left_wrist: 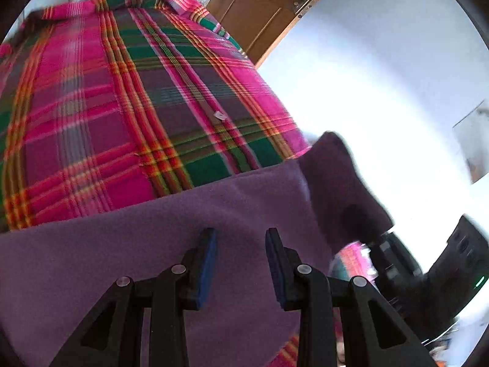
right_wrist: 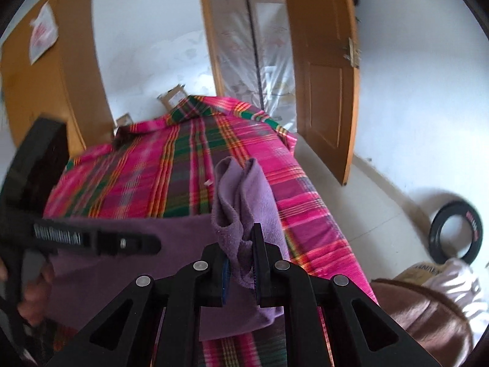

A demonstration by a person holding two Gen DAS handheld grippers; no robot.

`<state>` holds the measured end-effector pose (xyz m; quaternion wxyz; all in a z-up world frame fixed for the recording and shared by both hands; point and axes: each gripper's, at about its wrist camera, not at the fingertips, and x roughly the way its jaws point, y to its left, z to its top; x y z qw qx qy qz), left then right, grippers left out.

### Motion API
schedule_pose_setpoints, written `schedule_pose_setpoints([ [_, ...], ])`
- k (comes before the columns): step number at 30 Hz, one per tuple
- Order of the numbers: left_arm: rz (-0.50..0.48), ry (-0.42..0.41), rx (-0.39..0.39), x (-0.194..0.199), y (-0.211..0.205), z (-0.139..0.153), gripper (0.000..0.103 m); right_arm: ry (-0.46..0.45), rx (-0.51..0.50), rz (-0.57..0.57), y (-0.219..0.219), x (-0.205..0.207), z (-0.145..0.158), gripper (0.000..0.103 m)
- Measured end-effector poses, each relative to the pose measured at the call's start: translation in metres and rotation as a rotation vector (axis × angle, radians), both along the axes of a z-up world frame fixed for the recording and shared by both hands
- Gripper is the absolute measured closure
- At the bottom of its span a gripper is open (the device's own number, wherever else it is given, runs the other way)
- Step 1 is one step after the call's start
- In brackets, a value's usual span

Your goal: Fold clothes

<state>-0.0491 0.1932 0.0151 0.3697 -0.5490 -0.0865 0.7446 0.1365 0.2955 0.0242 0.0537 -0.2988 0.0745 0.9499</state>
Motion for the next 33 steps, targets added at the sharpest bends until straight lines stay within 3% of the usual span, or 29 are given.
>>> schedule_pose_setpoints([
  [4,-0.009,-0.057,0.069,-0.003,-0.001,-0.001,0.07,-0.025,0.045,0.029,-0.016,-0.002,-0.01,0.091],
  [9,-0.011,-0.115,0.161,-0.006,-0.001,-0.001,0.063,-0.045,0.079,0.055,-0.027,-0.002,-0.019,0.091],
  [19,0.041,-0.194,0.247,-0.016,0.002,-0.008,0.057,-0.048,0.144,0.058,-0.039,0.001,-0.025,0.091],
  [23,0.031,-0.211,0.229,-0.018,0.009,-0.01,0.057,-0.041,0.143,0.082,-0.045,-0.001,-0.028,0.091],
  [29,0.06,-0.288,0.266,-0.023,0.012,-0.019,0.057,-0.032,0.151,0.089,-0.05,-0.001,-0.03,0.091],
  [33,0.09,-0.279,0.276,-0.024,0.007,-0.018,0.077,-0.029,0.152,0.092,-0.052,-0.001,-0.029,0.091],
])
